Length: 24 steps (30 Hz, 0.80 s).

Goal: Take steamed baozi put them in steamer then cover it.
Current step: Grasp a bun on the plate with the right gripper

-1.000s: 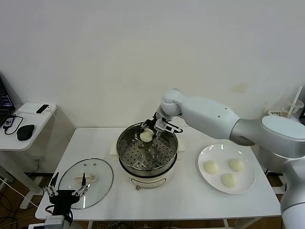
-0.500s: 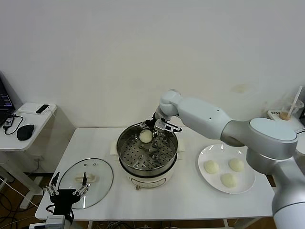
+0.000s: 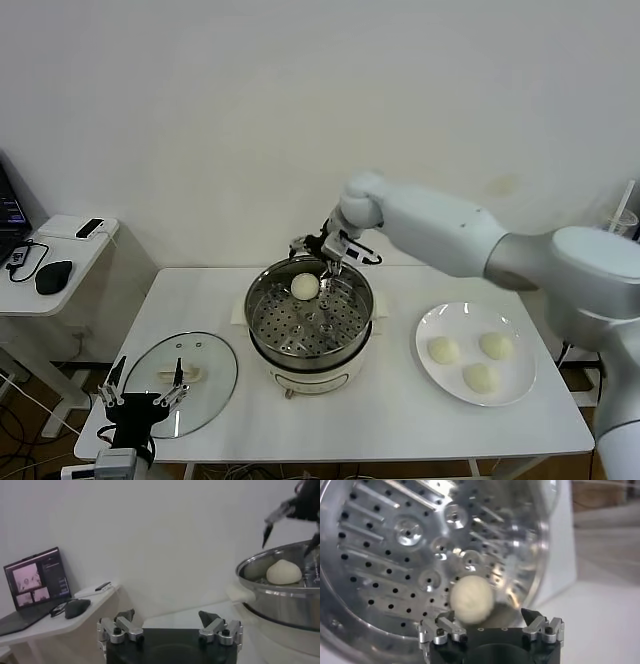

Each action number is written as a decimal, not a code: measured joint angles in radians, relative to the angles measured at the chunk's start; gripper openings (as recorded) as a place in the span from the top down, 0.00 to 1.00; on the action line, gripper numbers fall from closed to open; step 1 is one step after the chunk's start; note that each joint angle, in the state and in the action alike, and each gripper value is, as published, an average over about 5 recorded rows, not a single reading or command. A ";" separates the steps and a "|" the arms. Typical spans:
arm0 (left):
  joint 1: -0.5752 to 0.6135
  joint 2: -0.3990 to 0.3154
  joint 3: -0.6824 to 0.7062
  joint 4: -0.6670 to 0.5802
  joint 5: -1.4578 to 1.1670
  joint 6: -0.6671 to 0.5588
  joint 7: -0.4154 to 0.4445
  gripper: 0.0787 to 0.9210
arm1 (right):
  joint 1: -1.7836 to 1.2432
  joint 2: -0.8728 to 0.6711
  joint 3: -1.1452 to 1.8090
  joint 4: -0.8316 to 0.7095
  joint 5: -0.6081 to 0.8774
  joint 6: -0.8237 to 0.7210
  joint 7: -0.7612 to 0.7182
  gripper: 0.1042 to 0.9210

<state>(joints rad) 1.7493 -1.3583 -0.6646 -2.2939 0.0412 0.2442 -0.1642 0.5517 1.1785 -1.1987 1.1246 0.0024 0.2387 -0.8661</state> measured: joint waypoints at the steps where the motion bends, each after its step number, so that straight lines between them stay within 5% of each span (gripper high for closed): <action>1: -0.002 0.003 -0.002 -0.001 -0.003 0.001 0.002 0.12 | 0.012 -0.023 -0.005 0.023 0.020 -0.036 -0.005 0.12; 12: -0.026 0.044 -0.013 -0.005 -0.029 0.012 0.014 0.12 | 0.044 -0.365 -0.027 0.324 0.179 -0.373 -0.065 0.12; 24: -0.047 0.094 -0.003 0.011 -0.032 0.010 0.023 0.12 | -0.285 -0.664 0.204 0.472 0.109 -0.470 -0.095 0.12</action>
<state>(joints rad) 1.7023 -1.2643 -0.6676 -2.2829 0.0092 0.2546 -0.1415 0.2666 0.5141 -0.9947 1.5965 0.1117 -0.2313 -0.9610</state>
